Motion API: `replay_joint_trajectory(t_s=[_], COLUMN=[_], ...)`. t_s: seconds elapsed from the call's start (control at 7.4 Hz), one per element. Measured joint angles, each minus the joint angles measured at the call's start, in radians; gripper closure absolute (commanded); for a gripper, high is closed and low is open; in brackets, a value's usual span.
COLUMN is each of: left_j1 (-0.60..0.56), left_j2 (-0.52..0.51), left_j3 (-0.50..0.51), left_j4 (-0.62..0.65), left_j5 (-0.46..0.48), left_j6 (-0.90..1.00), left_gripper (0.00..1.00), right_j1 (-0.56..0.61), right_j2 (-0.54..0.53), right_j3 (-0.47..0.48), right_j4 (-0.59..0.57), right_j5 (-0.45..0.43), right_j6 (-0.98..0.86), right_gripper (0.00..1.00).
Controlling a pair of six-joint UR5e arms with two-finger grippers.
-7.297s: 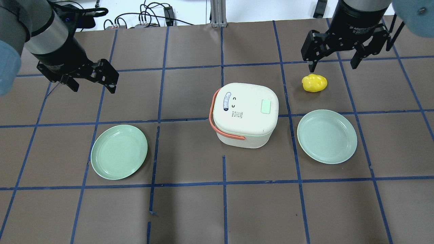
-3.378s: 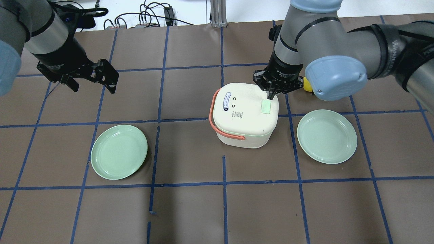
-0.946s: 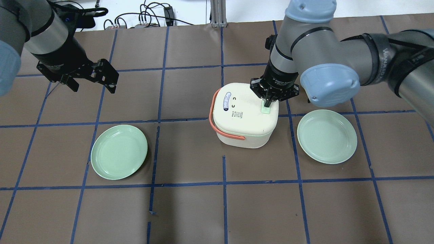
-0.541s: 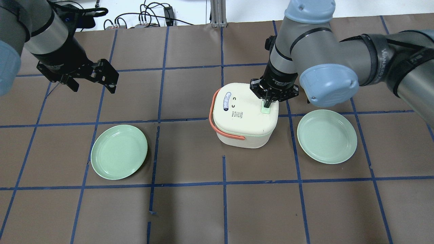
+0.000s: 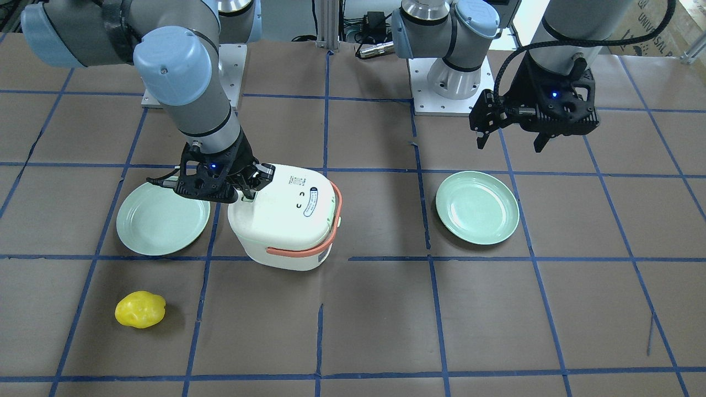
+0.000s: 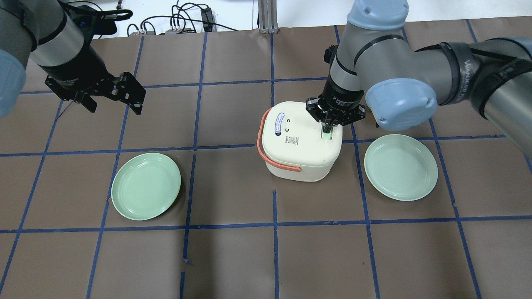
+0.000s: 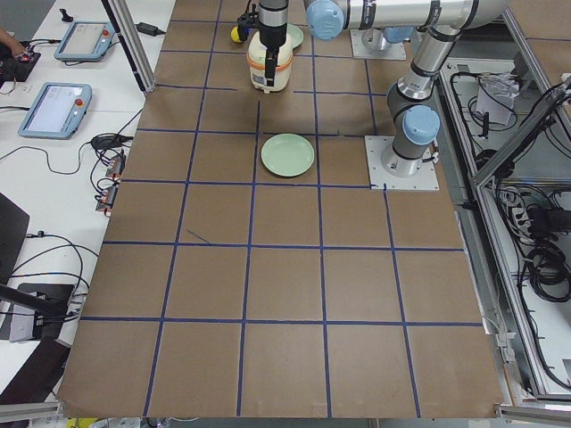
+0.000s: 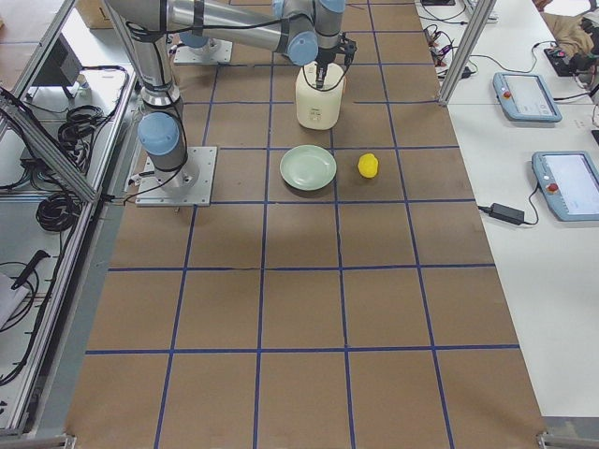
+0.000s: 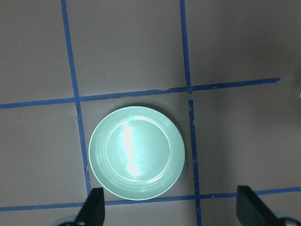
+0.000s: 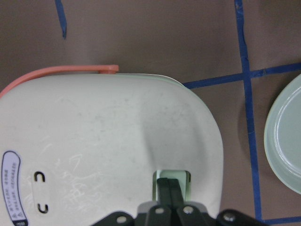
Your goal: Press rice cooker button
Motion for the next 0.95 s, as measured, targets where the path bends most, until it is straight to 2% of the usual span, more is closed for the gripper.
replay_joint_trajectory(t_s=[0.41, 0.68, 0.81, 0.95], left_j1=[0.000, 0.000, 0.000, 0.000], left_j2=[0.000, 0.000, 0.001, 0.001], left_j3=[0.000, 0.000, 0.000, 0.000], left_j4=[0.000, 0.000, 0.000, 0.000], left_j5=[0.000, 0.000, 0.000, 0.000], left_j6=[0.000, 0.000, 0.000, 0.000], left_gripper=[0.00, 0.00, 0.00, 0.00], right_j1=[0.004, 0.004, -0.007, -0.027], right_j2=[-0.017, -0.034, -0.036, -0.038], right_j3=[-0.028, -0.121, -0.192, -0.259], right_j4=[0.019, 0.124, 0.210, 0.285], right_j5=[0.001, -0.006, -0.017, -0.045], right_j6=[0.000, -0.017, -0.059, -0.126], right_gripper=[0.82, 0.75, 0.64, 0.41])
